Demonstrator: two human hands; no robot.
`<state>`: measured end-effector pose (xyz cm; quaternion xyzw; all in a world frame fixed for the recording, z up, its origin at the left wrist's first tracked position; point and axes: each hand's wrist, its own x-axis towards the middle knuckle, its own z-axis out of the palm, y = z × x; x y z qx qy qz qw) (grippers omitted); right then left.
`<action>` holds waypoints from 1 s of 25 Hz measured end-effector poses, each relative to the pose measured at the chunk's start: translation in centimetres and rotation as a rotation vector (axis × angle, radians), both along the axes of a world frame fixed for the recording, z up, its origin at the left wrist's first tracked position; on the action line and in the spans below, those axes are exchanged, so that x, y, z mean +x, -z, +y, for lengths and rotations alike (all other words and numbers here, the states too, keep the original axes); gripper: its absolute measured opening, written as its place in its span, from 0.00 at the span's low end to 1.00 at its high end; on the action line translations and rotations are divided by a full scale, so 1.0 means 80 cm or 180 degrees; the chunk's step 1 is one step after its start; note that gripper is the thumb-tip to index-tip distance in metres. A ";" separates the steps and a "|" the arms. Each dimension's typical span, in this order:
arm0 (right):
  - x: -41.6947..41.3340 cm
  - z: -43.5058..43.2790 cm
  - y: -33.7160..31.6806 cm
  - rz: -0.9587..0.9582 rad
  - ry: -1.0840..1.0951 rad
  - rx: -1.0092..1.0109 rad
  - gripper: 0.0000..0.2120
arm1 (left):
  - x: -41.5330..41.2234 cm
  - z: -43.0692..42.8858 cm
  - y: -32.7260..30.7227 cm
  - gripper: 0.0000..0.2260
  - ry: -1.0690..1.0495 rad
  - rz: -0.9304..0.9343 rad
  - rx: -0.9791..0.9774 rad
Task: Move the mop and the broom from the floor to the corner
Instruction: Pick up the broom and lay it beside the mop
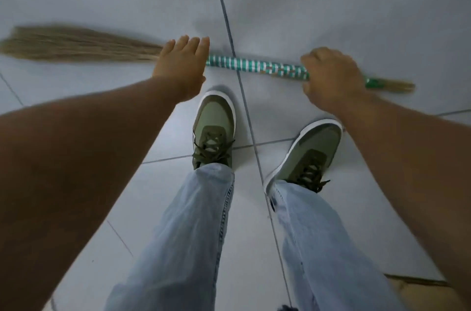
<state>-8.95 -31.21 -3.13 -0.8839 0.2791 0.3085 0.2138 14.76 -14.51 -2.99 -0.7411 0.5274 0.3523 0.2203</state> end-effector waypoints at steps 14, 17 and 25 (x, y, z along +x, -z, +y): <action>0.003 0.010 -0.013 0.0116 0.0038 0.0330 0.14 | 0.014 -0.006 -0.014 0.07 0.0139 0.0052 -0.0431; -0.010 0.000 -0.067 0.0118 0.0171 0.0348 0.14 | 0.014 -0.018 -0.067 0.05 0.0197 0.0071 -0.0542; -0.019 -0.065 -0.299 -0.0219 0.0738 -0.0006 0.11 | 0.022 -0.101 -0.296 0.06 0.0330 -0.0027 -0.0832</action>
